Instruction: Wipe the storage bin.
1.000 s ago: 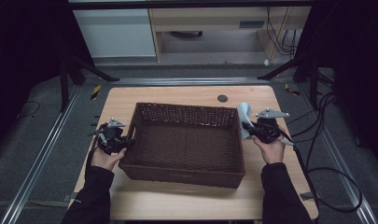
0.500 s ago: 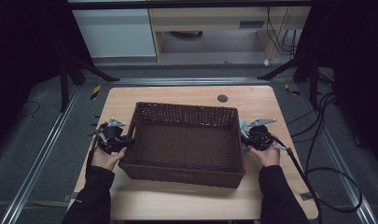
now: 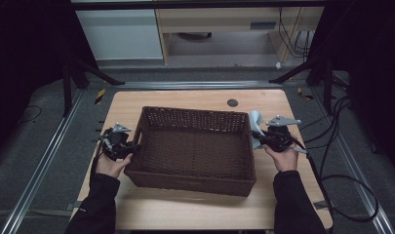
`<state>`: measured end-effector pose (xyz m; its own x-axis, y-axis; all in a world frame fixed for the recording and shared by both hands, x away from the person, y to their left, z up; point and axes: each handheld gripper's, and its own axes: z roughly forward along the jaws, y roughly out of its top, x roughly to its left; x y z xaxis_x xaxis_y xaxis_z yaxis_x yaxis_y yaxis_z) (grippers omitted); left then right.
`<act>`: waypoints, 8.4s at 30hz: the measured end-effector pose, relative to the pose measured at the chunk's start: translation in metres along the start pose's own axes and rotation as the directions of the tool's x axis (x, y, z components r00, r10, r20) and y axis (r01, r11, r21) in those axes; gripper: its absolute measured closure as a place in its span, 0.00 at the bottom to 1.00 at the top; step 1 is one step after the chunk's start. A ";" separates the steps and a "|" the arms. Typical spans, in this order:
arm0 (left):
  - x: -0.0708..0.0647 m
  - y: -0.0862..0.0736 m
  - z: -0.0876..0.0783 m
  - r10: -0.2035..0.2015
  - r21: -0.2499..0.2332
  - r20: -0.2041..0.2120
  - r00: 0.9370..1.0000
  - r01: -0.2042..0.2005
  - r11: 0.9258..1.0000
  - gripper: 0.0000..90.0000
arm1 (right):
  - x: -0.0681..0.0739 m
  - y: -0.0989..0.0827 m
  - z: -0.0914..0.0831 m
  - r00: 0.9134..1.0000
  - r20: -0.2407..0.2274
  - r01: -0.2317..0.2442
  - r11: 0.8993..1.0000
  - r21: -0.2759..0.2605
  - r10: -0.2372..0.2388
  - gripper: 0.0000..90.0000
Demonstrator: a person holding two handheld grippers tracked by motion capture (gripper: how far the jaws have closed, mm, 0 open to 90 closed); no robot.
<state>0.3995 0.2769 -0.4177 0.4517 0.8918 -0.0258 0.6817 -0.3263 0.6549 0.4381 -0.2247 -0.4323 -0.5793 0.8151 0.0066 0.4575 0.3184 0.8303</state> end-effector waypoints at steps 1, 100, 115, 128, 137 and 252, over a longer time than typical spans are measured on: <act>0.000 0.000 0.000 -0.001 0.000 -0.001 1.000 0.001 1.000 0.78 | 0.001 0.001 -0.001 1.000 -0.003 0.006 1.000 -0.002 -0.006 0.91; -0.005 -0.003 -0.004 -0.007 -0.009 -0.041 0.999 0.007 1.000 0.80 | 0.029 -0.048 -0.012 0.999 -0.041 0.025 0.987 0.159 -0.019 0.92; -0.001 0.007 0.005 -0.035 -0.017 -0.054 0.998 0.034 0.999 0.81 | 0.030 -0.023 -0.039 0.999 -0.023 0.045 0.999 0.021 -0.044 0.92; 0.005 0.015 0.012 -0.026 -0.020 -0.051 0.998 0.025 0.999 0.80 | 0.030 -0.040 -0.021 0.997 -0.059 0.047 0.992 0.119 -0.040 0.92; 0.004 0.015 0.012 -0.024 -0.021 -0.059 0.998 0.022 1.000 0.80 | 0.030 -0.051 -0.009 0.998 -0.057 0.037 0.983 0.181 -0.027 0.92; 0.016 0.034 0.030 -0.032 -0.054 -0.086 0.996 0.027 0.998 0.76 | 0.026 -0.064 -0.054 0.997 0.064 -0.044 0.987 0.158 0.035 0.92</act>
<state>0.4467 0.2705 -0.4189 0.3789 0.9253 0.0182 0.6619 -0.2847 0.6935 0.3574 -0.2505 -0.4553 -0.5192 0.8547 -0.0002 0.5832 0.3544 0.7309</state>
